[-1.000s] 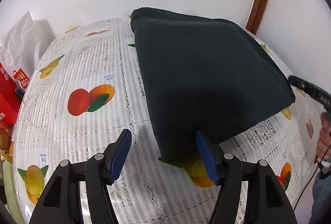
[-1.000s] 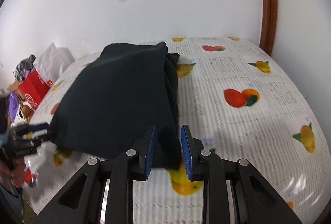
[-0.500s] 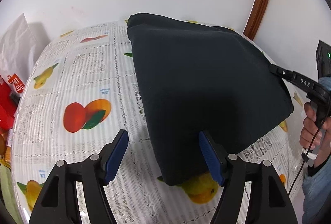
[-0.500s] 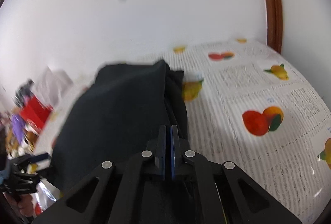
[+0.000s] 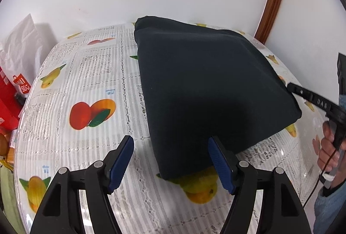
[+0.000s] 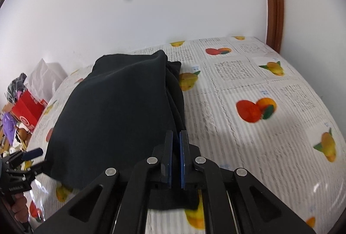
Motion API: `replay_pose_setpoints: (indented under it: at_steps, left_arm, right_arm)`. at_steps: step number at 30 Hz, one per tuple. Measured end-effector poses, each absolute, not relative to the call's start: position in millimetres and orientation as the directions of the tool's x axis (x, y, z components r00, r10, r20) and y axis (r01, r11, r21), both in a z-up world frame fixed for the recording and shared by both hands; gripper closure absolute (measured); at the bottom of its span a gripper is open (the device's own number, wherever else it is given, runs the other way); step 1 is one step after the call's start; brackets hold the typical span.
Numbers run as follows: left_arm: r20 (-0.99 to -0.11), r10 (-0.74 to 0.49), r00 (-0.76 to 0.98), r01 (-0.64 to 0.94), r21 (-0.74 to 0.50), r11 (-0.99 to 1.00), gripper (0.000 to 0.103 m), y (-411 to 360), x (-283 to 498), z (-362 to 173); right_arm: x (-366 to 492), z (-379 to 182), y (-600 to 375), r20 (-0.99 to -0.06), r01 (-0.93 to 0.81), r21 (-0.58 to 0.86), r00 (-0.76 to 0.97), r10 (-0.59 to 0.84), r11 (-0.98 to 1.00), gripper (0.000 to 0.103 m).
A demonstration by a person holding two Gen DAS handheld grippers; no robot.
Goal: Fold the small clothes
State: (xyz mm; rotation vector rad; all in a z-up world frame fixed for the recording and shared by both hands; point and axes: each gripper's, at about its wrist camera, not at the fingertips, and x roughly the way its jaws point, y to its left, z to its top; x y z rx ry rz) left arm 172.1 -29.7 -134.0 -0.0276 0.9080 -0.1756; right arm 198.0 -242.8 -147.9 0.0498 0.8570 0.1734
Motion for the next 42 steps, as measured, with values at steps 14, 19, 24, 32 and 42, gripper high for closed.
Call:
replay_pose_setpoints:
  at_steps: [14, 19, 24, 32, 42]
  left_arm:
    - [-0.737, -0.122, 0.665, 0.104, -0.070, 0.992, 0.028, -29, 123, -94]
    - [-0.709, -0.105, 0.697, 0.092, -0.057, 0.994, 0.025, -35, 105, -76]
    - [-0.673, -0.084, 0.735, 0.080, -0.036, 0.996, 0.014, -45, 81, -53]
    - [-0.620, -0.046, 0.784, 0.060, 0.002, 0.998, 0.000, -57, 40, -24]
    - [-0.600, -0.041, 0.799, 0.056, 0.006, 0.998, 0.000, -63, 2, -12]
  right_arm:
    - [156, -144, -243, -0.792, -0.097, 0.009, 0.607, 0.067, 0.995, 0.093]
    - [137, -117, -237, -0.771, -0.084, 0.002, 0.635, 0.056, 0.996, 0.073]
    - [108, -77, -226, -0.727, -0.088, -0.014, 0.684, 0.050, 0.996, 0.044]
    - [55, -25, -214, -0.687, -0.099, -0.012, 0.724, 0.064, 0.995, 0.019]
    - [-4, 0, -218, -0.618, -0.068, -0.088, 0.786, -0.001, 0.994, 0.000]
